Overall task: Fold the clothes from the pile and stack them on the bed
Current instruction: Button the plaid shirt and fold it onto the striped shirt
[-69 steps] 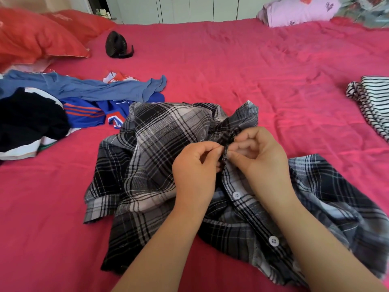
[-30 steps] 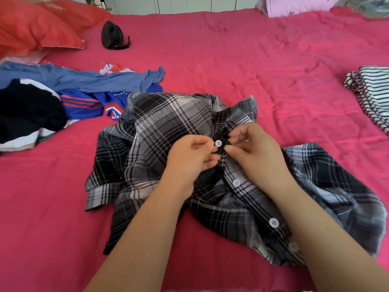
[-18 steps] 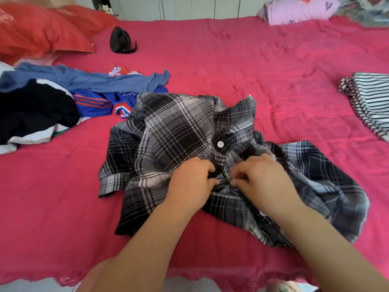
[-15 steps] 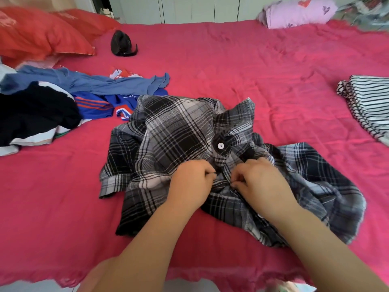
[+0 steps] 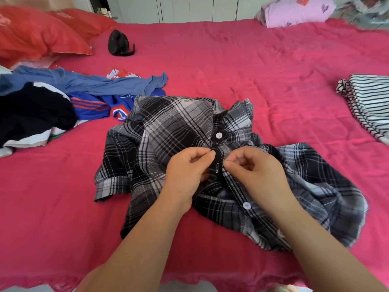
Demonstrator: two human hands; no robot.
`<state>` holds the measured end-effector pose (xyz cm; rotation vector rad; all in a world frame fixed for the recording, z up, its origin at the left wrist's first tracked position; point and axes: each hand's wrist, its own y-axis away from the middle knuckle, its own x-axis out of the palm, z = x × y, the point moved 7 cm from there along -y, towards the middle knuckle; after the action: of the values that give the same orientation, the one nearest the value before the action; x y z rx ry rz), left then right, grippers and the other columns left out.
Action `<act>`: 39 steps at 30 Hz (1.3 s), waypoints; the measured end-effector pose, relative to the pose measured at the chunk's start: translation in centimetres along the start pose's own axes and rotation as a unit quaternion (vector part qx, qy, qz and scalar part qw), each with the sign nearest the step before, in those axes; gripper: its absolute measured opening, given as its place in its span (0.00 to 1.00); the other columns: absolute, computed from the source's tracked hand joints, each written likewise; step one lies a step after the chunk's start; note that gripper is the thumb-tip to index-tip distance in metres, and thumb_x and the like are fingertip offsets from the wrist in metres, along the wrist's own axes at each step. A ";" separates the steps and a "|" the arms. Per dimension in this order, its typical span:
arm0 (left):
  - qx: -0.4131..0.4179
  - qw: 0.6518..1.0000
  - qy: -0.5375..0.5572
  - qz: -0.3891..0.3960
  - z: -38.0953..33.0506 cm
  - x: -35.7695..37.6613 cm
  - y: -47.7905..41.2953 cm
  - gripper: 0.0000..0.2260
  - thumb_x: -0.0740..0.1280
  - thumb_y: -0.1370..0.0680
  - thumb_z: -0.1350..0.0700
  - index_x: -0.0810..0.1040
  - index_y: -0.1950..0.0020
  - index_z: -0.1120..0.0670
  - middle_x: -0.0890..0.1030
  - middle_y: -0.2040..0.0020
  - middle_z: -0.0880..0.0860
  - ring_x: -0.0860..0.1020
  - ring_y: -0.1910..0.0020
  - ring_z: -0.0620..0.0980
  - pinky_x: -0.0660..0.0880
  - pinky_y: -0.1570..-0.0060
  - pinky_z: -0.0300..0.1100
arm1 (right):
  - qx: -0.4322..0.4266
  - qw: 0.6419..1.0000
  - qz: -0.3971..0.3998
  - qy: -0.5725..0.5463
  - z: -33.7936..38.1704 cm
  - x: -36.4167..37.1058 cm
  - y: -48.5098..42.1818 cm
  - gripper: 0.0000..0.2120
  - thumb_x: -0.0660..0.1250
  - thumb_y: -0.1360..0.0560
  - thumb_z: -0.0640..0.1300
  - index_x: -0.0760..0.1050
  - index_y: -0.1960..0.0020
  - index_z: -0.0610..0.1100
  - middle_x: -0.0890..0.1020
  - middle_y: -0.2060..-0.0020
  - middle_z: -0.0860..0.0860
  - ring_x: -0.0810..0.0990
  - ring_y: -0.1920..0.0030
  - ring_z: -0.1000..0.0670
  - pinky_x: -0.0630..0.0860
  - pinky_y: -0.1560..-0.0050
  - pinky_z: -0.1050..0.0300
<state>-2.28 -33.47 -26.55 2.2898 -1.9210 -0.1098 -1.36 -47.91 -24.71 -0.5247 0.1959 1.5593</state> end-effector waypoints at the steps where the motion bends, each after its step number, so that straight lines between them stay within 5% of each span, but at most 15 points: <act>1: 0.010 1.000 -0.010 -0.006 -0.1 -0.1 0.0 0.02 0.69 0.25 0.58 0.80 0.57 0.51 0.79 0.69 0.44 0.76 0.67 0.38 0.77 0.59 0.39 | -0.006 1.000 0.002 0.002 0.1 0.0 0.1 0.06 0.72 0.30 0.41 0.77 0.63 0.49 0.78 0.70 0.56 0.74 0.67 0.61 0.70 0.61 0.69; 8: 0.111 0.986 -0.118 -0.037 -1.4 -0.1 0.3 0.05 0.70 0.26 0.55 0.79 0.60 0.44 0.81 0.60 0.43 0.78 0.59 0.37 0.73 0.56 0.30 | -0.007 1.000 0.011 0.024 0.3 0.3 0.3 0.06 0.73 0.31 0.42 0.77 0.64 0.50 0.78 0.71 0.57 0.75 0.67 0.62 0.69 0.62 0.72; 17: 0.044 0.995 -0.060 0.062 -0.9 0.6 0.7 0.11 0.70 0.28 0.65 0.79 0.55 0.49 0.83 0.60 0.49 0.82 0.61 0.41 0.79 0.60 0.33 | 0.007 0.998 -0.025 0.051 0.1 0.0 0.4 0.09 0.72 0.31 0.40 0.77 0.65 0.52 0.79 0.70 0.58 0.76 0.65 0.63 0.69 0.62 0.75; 21: 0.064 0.993 -0.095 0.031 -1.1 0.4 0.6 0.14 0.71 0.29 0.65 0.77 0.57 0.45 0.82 0.60 0.46 0.81 0.58 0.42 0.79 0.54 0.37 | 0.051 0.998 0.005 -0.028 -0.7 0.1 0.3 0.05 0.73 0.31 0.40 0.80 0.64 0.49 0.81 0.70 0.54 0.77 0.68 0.60 0.73 0.61 0.67; 25: 0.100 0.983 -0.151 0.020 -1.6 0.5 0.8 0.14 0.72 0.28 0.61 0.76 0.57 0.41 0.81 0.57 0.45 0.80 0.56 0.40 0.77 0.50 0.37 | 0.037 0.999 -0.003 -0.011 -0.4 0.0 0.4 0.06 0.73 0.32 0.40 0.79 0.63 0.49 0.80 0.70 0.56 0.76 0.68 0.61 0.72 0.61 0.70; 29: 0.120 0.978 -0.169 0.022 -2.0 0.3 0.9 0.13 0.72 0.28 0.61 0.77 0.55 0.42 0.81 0.57 0.44 0.80 0.56 0.39 0.76 0.51 0.33 | 0.031 0.999 -0.019 -0.008 -0.2 -0.2 0.3 0.08 0.73 0.32 0.40 0.77 0.62 0.51 0.80 0.70 0.56 0.77 0.67 0.62 0.71 0.61 0.71; 34: 0.076 0.990 -0.100 0.066 -1.3 0.7 0.8 0.14 0.65 0.24 0.67 0.77 0.53 0.47 0.81 0.57 0.49 0.81 0.56 0.44 0.79 0.55 0.35 | 0.055 0.997 -0.005 -0.052 -0.5 -0.2 0.2 0.07 0.74 0.32 0.40 0.77 0.60 0.49 0.81 0.69 0.53 0.78 0.66 0.59 0.75 0.57 0.59; 39: 0.092 0.989 -0.090 0.067 -1.3 0.9 0.8 0.14 0.68 0.27 0.68 0.78 0.55 0.47 0.81 0.61 0.48 0.81 0.62 0.39 0.79 0.58 0.33 | 0.040 0.998 0.006 -0.038 -0.2 -0.3 0.3 0.07 0.74 0.32 0.39 0.77 0.60 0.49 0.80 0.70 0.55 0.77 0.68 0.61 0.74 0.61 0.66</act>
<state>-2.66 -34.35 -25.12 2.3266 -2.2566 -0.1341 -1.57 -48.26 -24.82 -0.4009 0.2018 1.5736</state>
